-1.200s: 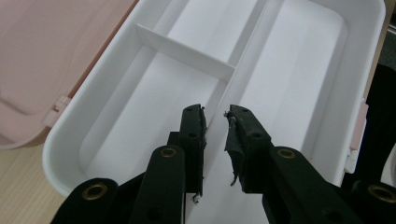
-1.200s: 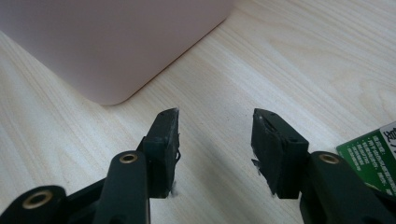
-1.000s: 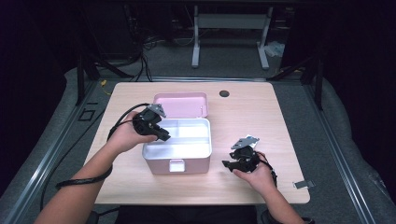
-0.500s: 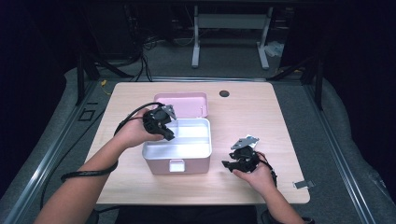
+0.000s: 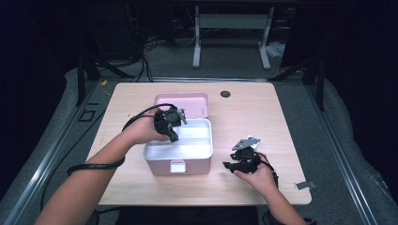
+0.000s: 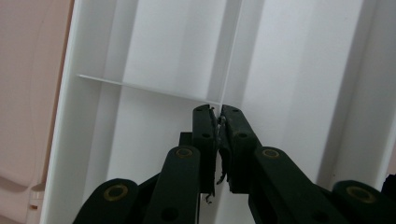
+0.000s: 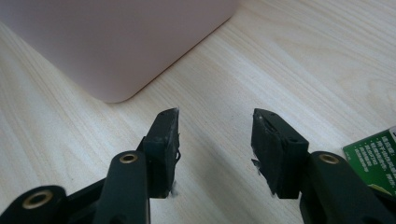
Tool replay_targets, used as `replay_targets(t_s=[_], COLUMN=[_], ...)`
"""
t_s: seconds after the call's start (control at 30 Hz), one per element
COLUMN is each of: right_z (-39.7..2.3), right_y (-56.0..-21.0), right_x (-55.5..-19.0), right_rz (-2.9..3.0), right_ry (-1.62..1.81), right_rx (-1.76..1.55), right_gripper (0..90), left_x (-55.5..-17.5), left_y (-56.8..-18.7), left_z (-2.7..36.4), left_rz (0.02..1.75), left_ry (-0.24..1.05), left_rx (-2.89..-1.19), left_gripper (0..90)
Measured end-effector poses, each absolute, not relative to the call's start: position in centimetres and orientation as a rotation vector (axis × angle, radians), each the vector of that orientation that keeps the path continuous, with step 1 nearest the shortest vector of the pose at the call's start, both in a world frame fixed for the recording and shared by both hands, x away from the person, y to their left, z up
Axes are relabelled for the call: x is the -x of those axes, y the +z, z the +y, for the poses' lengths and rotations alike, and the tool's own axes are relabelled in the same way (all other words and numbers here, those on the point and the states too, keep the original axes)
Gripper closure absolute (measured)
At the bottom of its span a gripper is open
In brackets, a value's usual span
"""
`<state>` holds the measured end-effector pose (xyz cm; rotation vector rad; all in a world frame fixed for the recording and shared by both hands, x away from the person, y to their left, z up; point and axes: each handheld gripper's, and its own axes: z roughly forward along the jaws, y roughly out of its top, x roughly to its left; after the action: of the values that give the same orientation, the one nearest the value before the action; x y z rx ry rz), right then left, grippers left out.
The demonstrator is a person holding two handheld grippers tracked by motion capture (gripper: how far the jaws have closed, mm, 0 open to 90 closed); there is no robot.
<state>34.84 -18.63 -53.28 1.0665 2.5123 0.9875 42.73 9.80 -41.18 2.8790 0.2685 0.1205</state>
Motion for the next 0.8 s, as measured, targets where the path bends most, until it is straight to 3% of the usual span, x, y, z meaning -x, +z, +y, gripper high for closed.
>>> replay_targets(t_s=[0.8], right_z=[-18.6], right_y=[-53.4], right_x=[-34.9], right_rz=[2.520], right_ry=[0.993], right_rx=[-1.066], right_gripper=[51.4], left_x=[-43.2], left_y=[-42.0], left_z=[8.6], left_rz=[0.133], left_ry=[0.100], left_rx=[-2.988], left_gripper=[86.2])
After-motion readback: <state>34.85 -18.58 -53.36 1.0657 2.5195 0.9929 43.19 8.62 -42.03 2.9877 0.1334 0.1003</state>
